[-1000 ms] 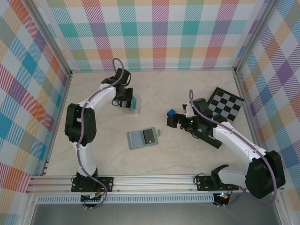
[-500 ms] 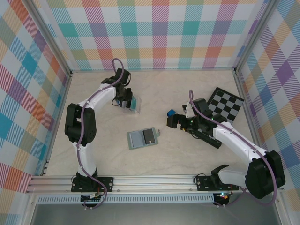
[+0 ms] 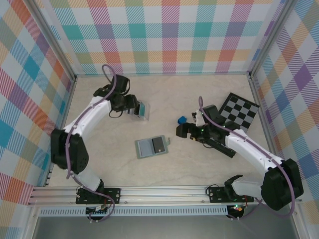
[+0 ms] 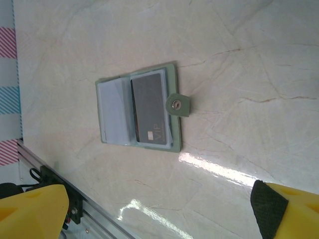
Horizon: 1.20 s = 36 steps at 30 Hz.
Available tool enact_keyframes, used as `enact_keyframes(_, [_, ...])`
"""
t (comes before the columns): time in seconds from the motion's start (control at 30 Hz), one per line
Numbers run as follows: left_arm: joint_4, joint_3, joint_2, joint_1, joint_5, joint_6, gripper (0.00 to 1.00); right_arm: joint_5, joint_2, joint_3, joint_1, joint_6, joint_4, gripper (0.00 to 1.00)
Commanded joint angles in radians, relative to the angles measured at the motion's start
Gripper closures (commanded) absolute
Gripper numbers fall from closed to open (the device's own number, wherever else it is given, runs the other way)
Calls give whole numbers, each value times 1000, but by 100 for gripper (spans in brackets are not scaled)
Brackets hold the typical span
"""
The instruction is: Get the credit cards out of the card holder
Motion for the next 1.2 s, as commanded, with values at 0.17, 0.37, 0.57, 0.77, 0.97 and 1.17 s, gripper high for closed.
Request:
enact_keyframes(0.17, [70, -328, -239, 0, 264, -215, 27, 180, 135, 168, 212, 11, -125, 16])
enact_keyframes(0.37, [284, -604, -372, -64, 341, -392, 25, 271, 269, 227, 369, 122, -138, 21])
enact_keyframes(0.57, [465, -721, -374, -145, 384, -481, 30, 262, 387, 275, 389, 180, -134, 33])
enact_keyframes(0.77, [571, -726, -304, -204, 421, -517, 52, 330, 469, 349, 377, 183, -165, 44])
enact_keyframes(0.97, [658, -706, -189, -234, 427, -549, 67, 375, 574, 443, 347, 158, -215, 51])
enact_keyframes(1.17, [676, -684, -119, -245, 407, -566, 74, 394, 676, 538, 340, 120, -251, 64])
